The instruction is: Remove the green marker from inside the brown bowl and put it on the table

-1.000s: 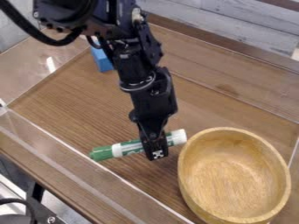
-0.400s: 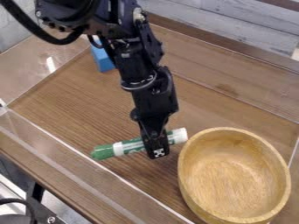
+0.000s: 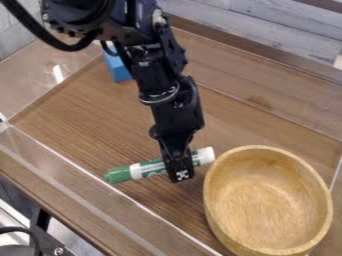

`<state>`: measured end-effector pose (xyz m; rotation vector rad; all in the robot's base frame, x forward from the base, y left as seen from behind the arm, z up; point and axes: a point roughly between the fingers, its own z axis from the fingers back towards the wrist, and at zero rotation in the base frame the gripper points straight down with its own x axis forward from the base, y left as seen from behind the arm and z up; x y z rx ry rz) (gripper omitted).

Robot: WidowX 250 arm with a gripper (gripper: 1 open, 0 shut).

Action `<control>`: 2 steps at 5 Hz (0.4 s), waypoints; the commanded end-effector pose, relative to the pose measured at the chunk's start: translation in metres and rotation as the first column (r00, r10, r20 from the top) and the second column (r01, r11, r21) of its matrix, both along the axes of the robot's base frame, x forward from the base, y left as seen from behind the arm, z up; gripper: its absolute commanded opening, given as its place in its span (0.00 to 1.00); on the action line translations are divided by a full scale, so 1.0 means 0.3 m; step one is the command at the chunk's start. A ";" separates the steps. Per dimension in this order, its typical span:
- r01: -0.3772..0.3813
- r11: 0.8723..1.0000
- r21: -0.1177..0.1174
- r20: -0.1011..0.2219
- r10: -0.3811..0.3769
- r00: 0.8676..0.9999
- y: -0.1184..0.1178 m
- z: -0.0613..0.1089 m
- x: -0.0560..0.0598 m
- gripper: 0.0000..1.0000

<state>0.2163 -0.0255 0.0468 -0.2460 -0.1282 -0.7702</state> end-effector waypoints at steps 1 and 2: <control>-0.015 1.000 -0.001 0.038 0.015 0.999 0.011 0.026 0.034 0.00; -0.018 1.000 -0.005 0.030 0.018 0.999 0.018 0.040 0.036 0.00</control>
